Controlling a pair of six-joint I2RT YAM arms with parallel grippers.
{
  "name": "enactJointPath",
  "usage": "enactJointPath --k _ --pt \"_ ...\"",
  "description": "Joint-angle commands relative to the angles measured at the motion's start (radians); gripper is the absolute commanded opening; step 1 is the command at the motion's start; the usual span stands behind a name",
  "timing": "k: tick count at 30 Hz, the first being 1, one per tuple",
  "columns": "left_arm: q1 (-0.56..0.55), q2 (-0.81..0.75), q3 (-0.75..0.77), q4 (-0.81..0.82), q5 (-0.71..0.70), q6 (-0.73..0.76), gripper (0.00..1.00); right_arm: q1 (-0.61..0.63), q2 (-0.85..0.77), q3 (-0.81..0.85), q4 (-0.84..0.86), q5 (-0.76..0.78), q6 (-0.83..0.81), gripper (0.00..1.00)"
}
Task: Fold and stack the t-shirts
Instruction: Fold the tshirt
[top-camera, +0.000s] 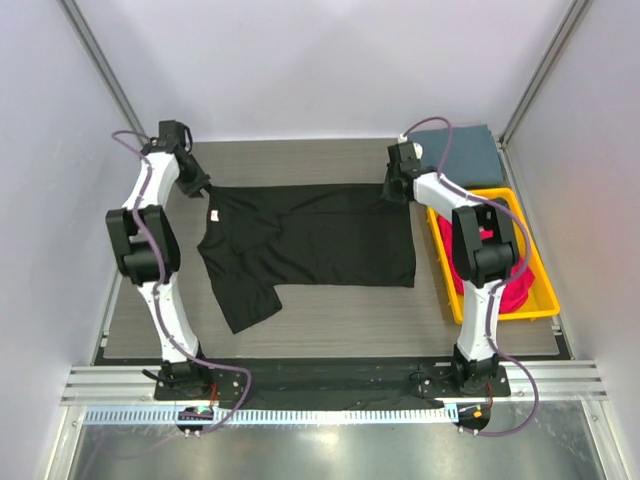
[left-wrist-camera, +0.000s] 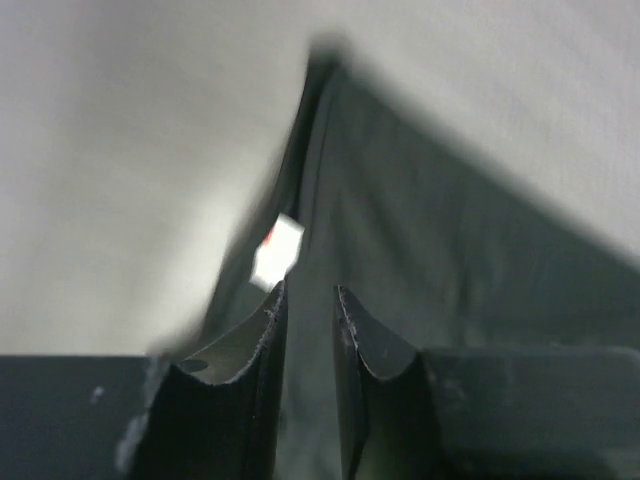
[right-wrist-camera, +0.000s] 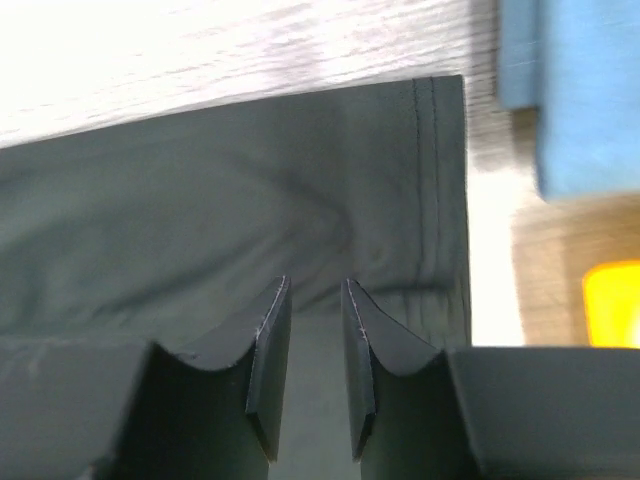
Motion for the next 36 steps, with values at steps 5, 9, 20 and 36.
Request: enactJointPath --k 5,9,20,36 --pt "-0.097 -0.494 -0.559 0.004 -0.050 -0.010 0.27 0.007 -0.285 -0.147 -0.015 -0.098 0.063 0.33" --pt "-0.243 -0.672 -0.762 -0.062 -0.094 0.019 0.27 0.027 -0.386 -0.333 0.048 -0.153 0.100 0.33" --pt "-0.507 -0.869 -1.087 -0.060 -0.061 -0.205 0.37 0.027 -0.585 -0.490 0.074 -0.278 0.083 0.35" --pt "-0.362 -0.983 -1.293 -0.081 -0.094 -0.615 0.36 0.027 -0.654 -0.536 0.080 -0.285 0.077 0.36"
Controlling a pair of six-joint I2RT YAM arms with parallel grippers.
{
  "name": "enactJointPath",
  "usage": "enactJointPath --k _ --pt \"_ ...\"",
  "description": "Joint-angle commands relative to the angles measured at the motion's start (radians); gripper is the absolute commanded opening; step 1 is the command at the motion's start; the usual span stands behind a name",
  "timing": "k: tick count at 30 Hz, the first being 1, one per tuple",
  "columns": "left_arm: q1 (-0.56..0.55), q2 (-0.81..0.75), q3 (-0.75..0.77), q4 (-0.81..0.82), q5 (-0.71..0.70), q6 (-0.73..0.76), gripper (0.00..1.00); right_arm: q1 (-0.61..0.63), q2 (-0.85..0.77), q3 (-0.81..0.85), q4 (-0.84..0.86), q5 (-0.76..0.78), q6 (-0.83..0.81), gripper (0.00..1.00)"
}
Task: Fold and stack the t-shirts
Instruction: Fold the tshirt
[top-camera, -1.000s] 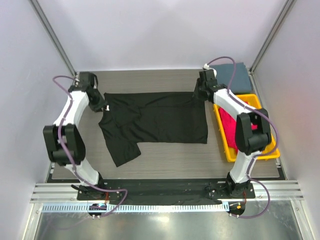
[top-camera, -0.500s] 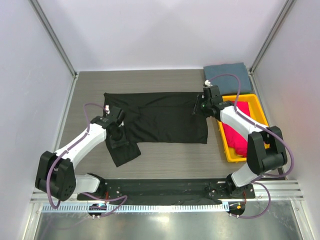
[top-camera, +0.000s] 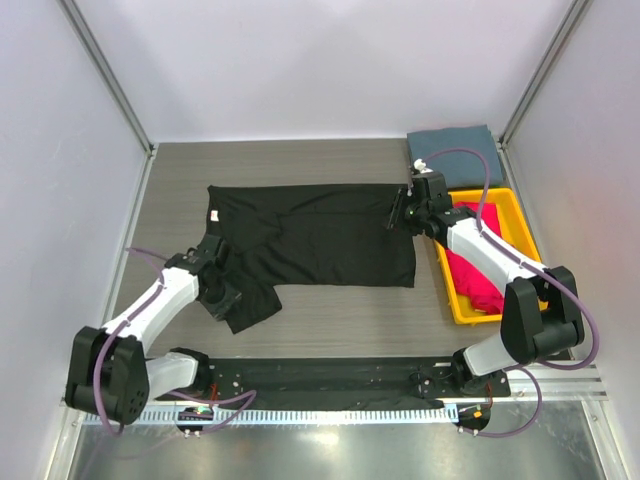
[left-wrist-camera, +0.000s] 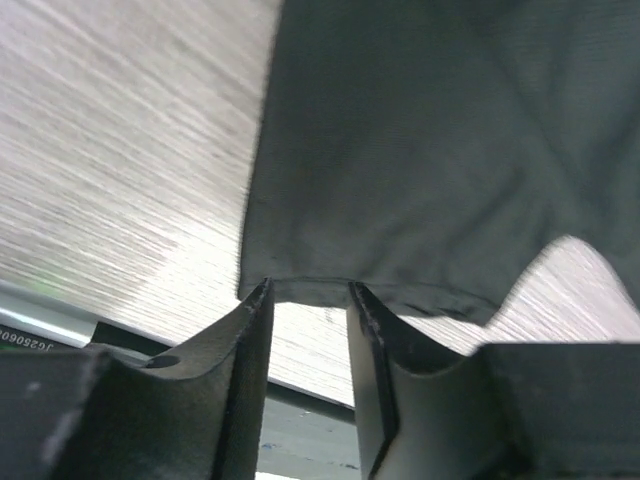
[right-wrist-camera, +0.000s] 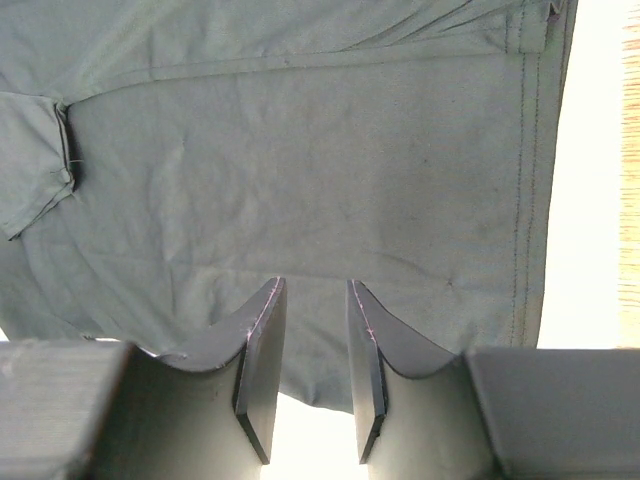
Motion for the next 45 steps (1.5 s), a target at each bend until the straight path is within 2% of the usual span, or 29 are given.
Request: enactJointPath --k 1,2,5,10,21,24,27,28,30,36,41,45 --pt "0.005 0.043 -0.043 0.006 0.028 -0.077 0.34 0.002 -0.039 0.000 0.032 -0.011 -0.005 0.36" --pt "0.005 0.048 -0.052 0.014 0.035 -0.077 0.31 0.002 -0.038 -0.001 0.030 -0.011 -0.006 0.36" --pt "0.005 0.048 -0.077 0.009 0.010 -0.074 0.31 0.002 -0.036 -0.004 0.032 -0.008 -0.009 0.36" --pt "0.002 0.002 -0.072 -0.069 -0.106 -0.088 0.32 0.002 -0.024 -0.006 0.037 -0.010 -0.008 0.36" --pt "0.000 0.011 -0.138 0.071 -0.060 -0.102 0.32 0.002 -0.024 -0.011 0.035 -0.011 -0.003 0.36" --pt "0.000 0.013 -0.140 0.081 -0.047 -0.088 0.30 0.002 -0.039 -0.032 0.014 -0.017 0.026 0.38" --pt "0.002 0.007 -0.144 0.127 -0.015 -0.060 0.15 0.002 -0.067 -0.061 -0.063 0.023 0.141 0.41" --pt "0.000 0.001 -0.146 0.135 0.010 -0.056 0.06 0.002 -0.074 -0.075 -0.074 0.030 0.206 0.41" --pt "0.002 -0.024 -0.141 0.141 0.022 -0.042 0.00 0.002 -0.087 -0.107 -0.139 0.059 0.258 0.42" --pt "-0.001 -0.130 -0.117 0.120 0.007 -0.023 0.00 0.002 -0.162 -0.176 -0.264 0.187 0.374 0.43" --pt "-0.003 -0.191 -0.103 0.104 0.018 0.006 0.00 0.003 -0.267 -0.240 -0.292 0.219 0.416 0.40" --pt "-0.009 -0.214 -0.101 0.083 0.001 0.027 0.00 0.003 -0.285 -0.268 -0.295 0.280 0.451 0.39"
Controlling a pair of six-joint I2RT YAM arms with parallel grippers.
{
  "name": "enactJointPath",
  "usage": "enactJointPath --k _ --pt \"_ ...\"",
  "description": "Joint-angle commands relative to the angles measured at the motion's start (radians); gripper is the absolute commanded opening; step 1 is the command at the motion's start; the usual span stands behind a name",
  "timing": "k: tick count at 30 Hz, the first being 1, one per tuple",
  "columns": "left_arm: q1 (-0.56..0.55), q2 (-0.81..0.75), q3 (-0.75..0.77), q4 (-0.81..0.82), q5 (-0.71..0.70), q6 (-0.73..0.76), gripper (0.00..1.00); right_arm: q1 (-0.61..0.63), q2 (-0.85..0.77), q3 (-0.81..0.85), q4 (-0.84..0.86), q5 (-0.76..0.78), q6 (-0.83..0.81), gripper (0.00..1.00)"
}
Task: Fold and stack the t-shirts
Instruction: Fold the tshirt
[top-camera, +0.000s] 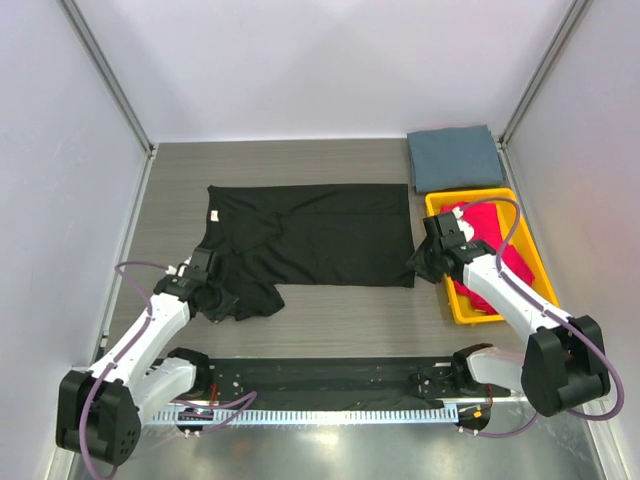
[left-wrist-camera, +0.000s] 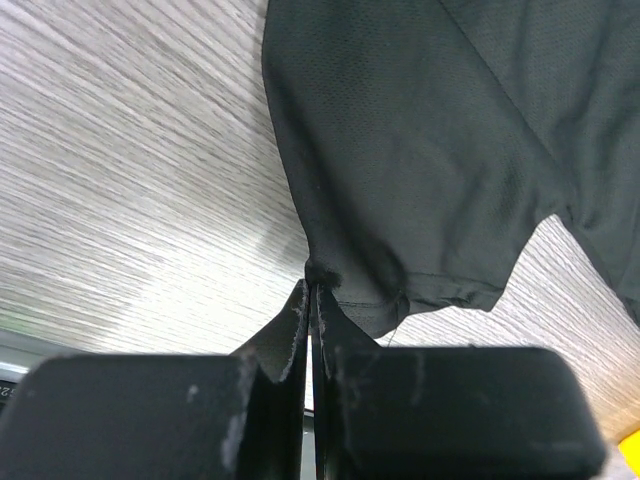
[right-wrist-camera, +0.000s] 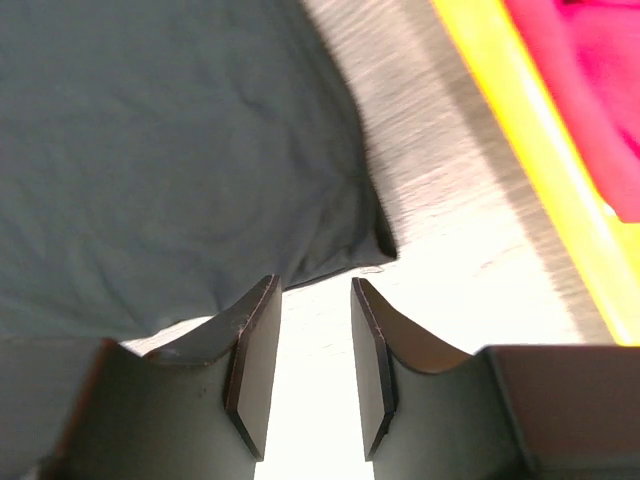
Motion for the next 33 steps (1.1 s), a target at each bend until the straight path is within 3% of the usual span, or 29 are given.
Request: enactJointPath --k 1,21,33 --pt "-0.009 -0.026 0.026 -0.001 0.007 0.031 0.00 0.003 -0.016 -0.013 -0.016 0.094 0.059 0.39" --pt "-0.009 -0.063 0.119 0.005 0.000 0.077 0.00 0.065 0.102 -0.079 0.083 0.117 0.126 0.39" --pt "-0.008 -0.075 0.164 -0.009 -0.037 0.091 0.00 0.068 0.099 -0.110 0.129 0.190 0.106 0.33"
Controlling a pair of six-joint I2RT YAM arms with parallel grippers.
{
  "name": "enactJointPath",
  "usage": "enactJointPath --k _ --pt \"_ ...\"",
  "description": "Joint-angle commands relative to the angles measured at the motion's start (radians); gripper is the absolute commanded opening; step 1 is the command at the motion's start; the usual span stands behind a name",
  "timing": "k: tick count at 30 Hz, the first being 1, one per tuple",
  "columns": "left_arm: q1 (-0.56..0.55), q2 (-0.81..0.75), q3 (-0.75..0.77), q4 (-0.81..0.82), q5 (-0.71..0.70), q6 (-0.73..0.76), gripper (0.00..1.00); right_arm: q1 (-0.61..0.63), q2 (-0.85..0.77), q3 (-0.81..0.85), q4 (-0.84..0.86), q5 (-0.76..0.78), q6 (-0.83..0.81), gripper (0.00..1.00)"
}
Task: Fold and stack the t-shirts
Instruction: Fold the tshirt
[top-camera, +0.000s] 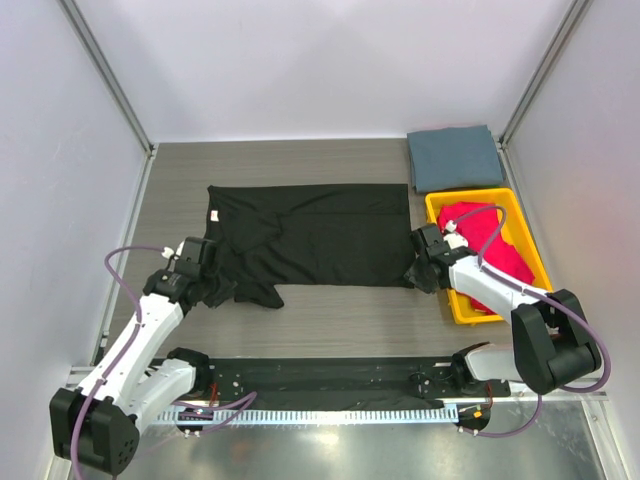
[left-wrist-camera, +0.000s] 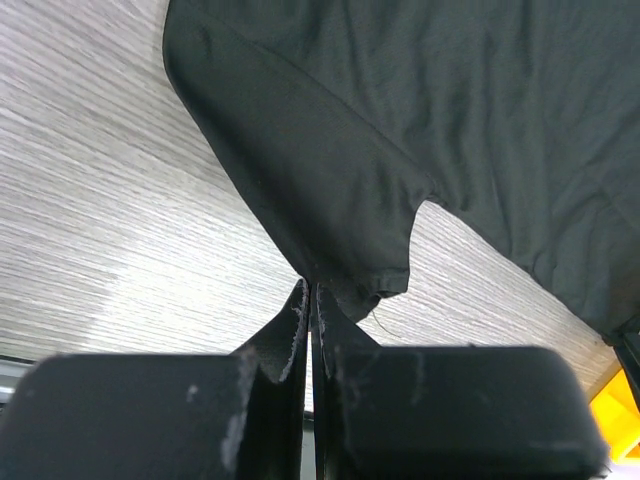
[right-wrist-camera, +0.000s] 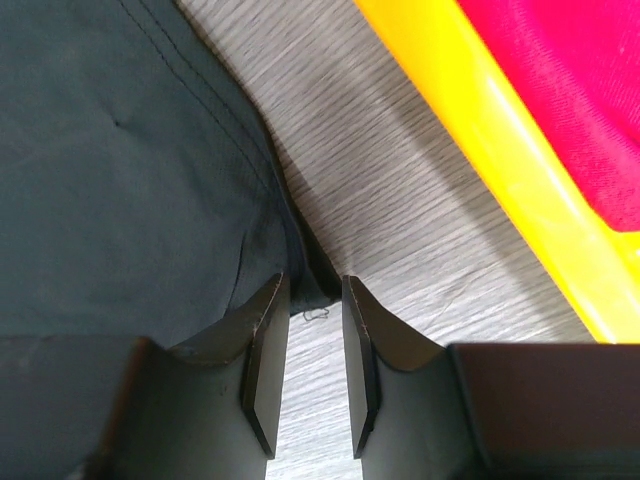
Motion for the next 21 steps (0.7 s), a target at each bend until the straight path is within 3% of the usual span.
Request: enactJointPath --k 1,9,10,12,14,21 --pt "-0.003 -0.009 0.057 -0.004 -0.036 0.023 0.00 0.004 -0.008 -0.016 0.046 0.042 0.001 0.33" --pt "-0.003 -0.012 0.081 -0.019 -0.064 0.044 0.00 0.010 -0.015 -0.047 0.054 0.030 -0.008 0.32" --pt "-0.001 -0.009 0.084 -0.019 -0.065 0.049 0.00 0.010 -0.015 -0.047 0.055 0.031 -0.019 0.29" --pt "-0.003 0.002 0.102 -0.031 -0.076 0.060 0.00 0.010 -0.028 -0.040 0.054 0.034 -0.055 0.09" --pt "-0.001 0.013 0.119 -0.039 -0.087 0.069 0.00 0.010 -0.041 -0.027 0.051 0.036 -0.075 0.01" --pt "0.000 0.047 0.188 0.016 -0.127 0.107 0.00 0.010 -0.063 0.029 0.042 0.037 -0.175 0.01"
